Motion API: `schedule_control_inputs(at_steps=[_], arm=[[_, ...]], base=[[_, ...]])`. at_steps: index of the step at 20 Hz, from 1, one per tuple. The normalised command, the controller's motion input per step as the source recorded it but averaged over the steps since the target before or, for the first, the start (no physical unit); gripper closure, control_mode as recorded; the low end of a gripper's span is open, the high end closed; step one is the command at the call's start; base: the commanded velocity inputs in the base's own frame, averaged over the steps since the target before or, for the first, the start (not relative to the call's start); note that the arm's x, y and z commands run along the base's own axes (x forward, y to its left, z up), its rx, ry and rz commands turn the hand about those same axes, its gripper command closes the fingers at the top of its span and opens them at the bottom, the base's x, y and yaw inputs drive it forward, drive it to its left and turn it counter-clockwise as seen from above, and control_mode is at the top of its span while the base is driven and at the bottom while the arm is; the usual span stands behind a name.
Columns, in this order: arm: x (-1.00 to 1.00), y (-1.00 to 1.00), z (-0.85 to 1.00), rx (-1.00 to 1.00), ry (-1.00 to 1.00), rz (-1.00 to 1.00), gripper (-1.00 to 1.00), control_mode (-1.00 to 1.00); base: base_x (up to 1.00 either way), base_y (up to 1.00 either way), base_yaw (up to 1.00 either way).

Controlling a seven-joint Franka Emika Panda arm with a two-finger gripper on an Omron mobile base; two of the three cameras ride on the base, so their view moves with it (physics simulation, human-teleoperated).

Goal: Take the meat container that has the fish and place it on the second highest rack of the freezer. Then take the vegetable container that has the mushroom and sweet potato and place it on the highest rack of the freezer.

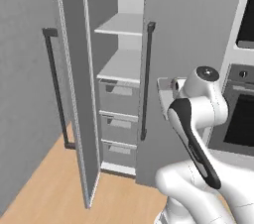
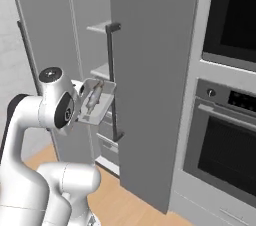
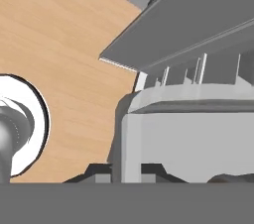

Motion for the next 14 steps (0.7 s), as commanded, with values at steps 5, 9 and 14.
schedule_control_inputs(at_steps=[5, 9, 14], arm=[[0.00, 0.00, 0.00, 0.00, 0.00, 0.00, 1.00, 1.00], [0.00, 0.00, 0.00, 0.00, 0.00, 0.00, 1.00, 1.00], [0.00, 0.00, 0.00, 0.00, 0.00, 0.00, 1.00, 1.00]], base=[[0.10, 0.94, -0.38], [0.47, 0.19, -0.04], [0.53, -0.15, 0.29]])
